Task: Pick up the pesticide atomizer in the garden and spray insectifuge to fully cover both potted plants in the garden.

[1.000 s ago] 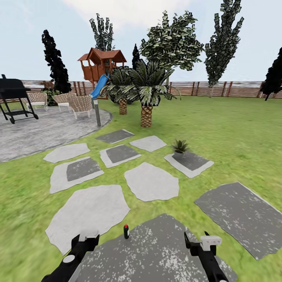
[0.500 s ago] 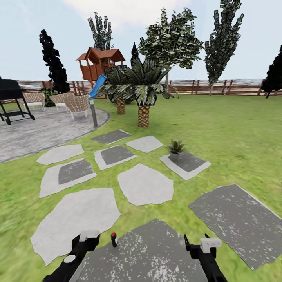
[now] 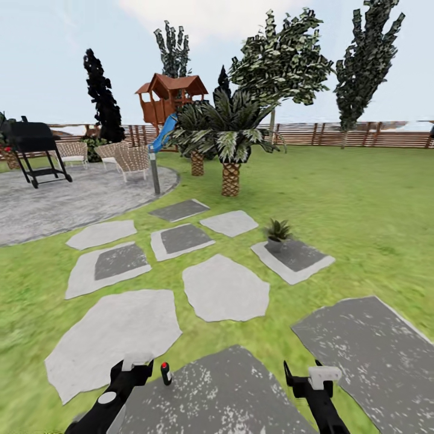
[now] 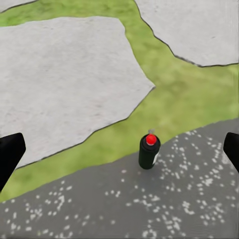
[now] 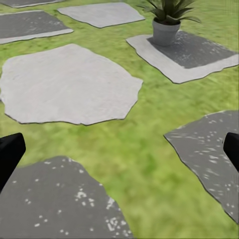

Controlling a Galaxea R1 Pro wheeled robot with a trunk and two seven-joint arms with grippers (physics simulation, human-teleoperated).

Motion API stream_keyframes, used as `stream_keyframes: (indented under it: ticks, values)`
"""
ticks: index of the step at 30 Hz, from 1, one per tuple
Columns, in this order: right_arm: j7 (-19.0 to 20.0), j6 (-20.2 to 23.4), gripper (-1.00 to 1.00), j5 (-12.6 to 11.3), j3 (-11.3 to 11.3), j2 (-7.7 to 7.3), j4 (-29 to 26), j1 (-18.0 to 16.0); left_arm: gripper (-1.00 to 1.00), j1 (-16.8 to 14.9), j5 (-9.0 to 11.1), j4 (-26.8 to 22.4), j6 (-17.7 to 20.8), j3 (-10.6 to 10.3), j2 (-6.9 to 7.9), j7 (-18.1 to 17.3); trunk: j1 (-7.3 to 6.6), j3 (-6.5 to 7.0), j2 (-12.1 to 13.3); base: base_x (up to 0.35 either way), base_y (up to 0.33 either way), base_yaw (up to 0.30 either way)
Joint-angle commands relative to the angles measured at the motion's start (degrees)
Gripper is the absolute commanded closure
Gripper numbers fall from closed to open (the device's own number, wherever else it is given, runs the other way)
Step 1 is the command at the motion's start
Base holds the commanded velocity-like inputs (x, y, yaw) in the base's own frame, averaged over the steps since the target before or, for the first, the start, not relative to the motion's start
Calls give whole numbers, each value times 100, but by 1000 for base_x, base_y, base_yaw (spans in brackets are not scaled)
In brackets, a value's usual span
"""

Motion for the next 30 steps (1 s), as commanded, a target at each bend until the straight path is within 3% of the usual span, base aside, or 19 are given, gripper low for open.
stream_keyframes:
  ticks: [1,13,24,30]
  values:
    - [-12,-17,-100,7,3,-2,3,-2,-100,-8,-48,6,-21,21,-4,11,1,-5,-2,172,-271,273]
    - [-10,-17,-100,6,4,-2,2,-1,-100,-28,-41,-3,-21,21,-4,11,1,-5,-2,181,-261,223]
    - [-4,-17,-100,4,12,-2,-5,-1,-100,-38,-49,-43,-30,7,-4,6,1,-5,-2,94,-97,10]
    - [-6,-17,-100,7,12,-2,3,-1,-100,-39,-65,-46,-23,-19,-1,2,1,-5,-2,3,-2,-204]
